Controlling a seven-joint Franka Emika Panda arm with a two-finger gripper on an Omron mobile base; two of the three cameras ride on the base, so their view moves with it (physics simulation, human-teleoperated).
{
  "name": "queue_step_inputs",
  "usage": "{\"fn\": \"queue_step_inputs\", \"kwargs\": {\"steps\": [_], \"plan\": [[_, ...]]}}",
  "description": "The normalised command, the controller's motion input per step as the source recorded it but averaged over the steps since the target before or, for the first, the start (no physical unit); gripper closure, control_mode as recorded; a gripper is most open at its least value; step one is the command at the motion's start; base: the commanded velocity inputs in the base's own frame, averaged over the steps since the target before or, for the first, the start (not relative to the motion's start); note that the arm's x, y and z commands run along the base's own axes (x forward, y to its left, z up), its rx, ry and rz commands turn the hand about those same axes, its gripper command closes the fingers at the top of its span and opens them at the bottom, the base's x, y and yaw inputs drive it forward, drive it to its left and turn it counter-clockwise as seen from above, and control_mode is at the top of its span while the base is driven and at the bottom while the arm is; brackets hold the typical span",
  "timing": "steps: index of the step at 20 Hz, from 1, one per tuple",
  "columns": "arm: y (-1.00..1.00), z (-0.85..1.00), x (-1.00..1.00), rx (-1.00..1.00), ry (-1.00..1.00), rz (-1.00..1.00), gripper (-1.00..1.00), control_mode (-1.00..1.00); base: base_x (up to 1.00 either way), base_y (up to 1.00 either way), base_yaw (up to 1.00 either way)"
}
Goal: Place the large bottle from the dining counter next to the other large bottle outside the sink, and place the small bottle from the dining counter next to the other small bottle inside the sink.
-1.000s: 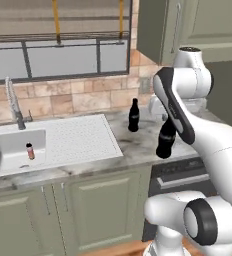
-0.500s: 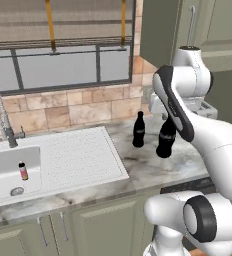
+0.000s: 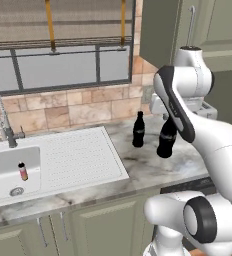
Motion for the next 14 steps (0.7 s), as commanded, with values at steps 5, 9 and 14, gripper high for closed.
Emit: {"fn": "queue_step_inputs", "kwargs": {"steps": [5,9,14], "plan": [[0.00,0.00,0.00,0.00,0.00,0.00,1.00,1.00,0.00,0.00,0.00],[0.00,0.00,0.00,0.00,0.00,0.00,1.00,1.00,0.00,0.00,0.00],[0.00,0.00,0.00,0.00,0.00,0.00,1.00,1.00,0.00,0.00,0.00]]}}
